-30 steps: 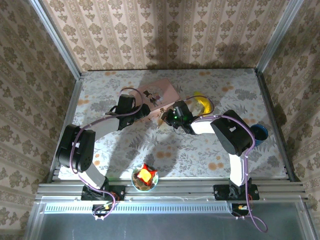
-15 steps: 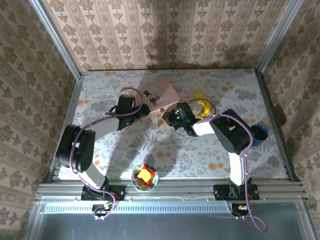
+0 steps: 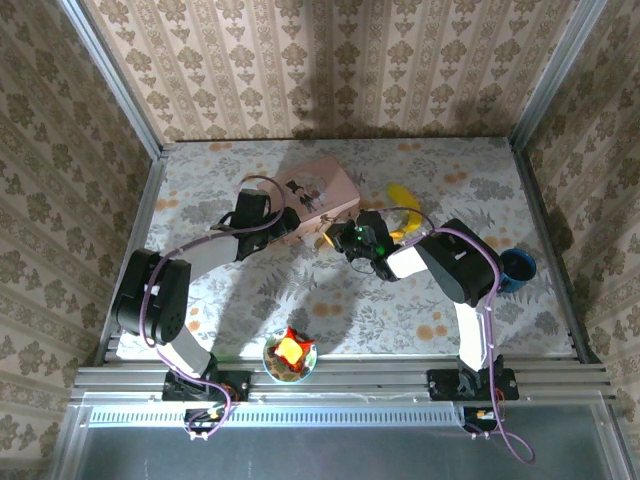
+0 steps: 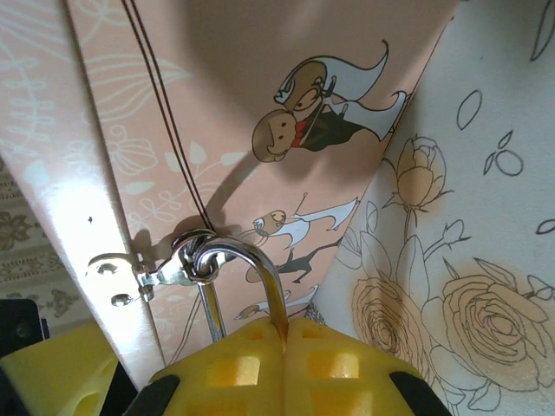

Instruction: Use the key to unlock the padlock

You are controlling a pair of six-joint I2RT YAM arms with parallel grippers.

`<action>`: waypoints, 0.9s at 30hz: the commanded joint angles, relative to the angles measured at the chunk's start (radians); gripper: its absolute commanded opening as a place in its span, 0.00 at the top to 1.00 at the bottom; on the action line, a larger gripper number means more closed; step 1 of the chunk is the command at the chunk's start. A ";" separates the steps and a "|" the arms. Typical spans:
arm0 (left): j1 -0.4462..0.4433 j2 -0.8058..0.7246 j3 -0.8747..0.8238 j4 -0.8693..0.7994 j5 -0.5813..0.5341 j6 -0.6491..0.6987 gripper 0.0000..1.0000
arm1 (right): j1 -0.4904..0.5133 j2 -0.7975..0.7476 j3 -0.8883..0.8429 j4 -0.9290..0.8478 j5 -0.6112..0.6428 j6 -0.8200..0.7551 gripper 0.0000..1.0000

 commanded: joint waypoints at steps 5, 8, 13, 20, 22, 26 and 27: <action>0.000 0.049 -0.060 -0.155 -0.069 -0.019 0.24 | -0.036 -0.010 -0.017 0.039 0.228 0.066 1.00; -0.004 0.051 -0.062 -0.151 -0.066 -0.022 0.24 | -0.040 -0.012 -0.040 0.064 0.261 0.071 1.00; -0.004 0.054 -0.064 -0.144 -0.061 -0.024 0.24 | -0.039 -0.007 -0.038 0.061 0.301 0.072 1.00; -0.004 0.069 -0.065 -0.136 -0.052 -0.024 0.24 | -0.052 -0.007 -0.029 0.051 0.360 0.086 1.00; -0.004 0.076 -0.063 -0.134 -0.050 -0.024 0.24 | -0.058 -0.011 -0.022 0.034 0.371 0.086 1.00; -0.002 0.085 -0.063 -0.128 -0.040 -0.023 0.24 | -0.066 -0.015 0.005 -0.005 0.370 0.079 1.00; 0.000 0.087 -0.063 -0.126 -0.037 -0.023 0.24 | -0.066 -0.015 0.012 -0.011 0.364 0.075 1.00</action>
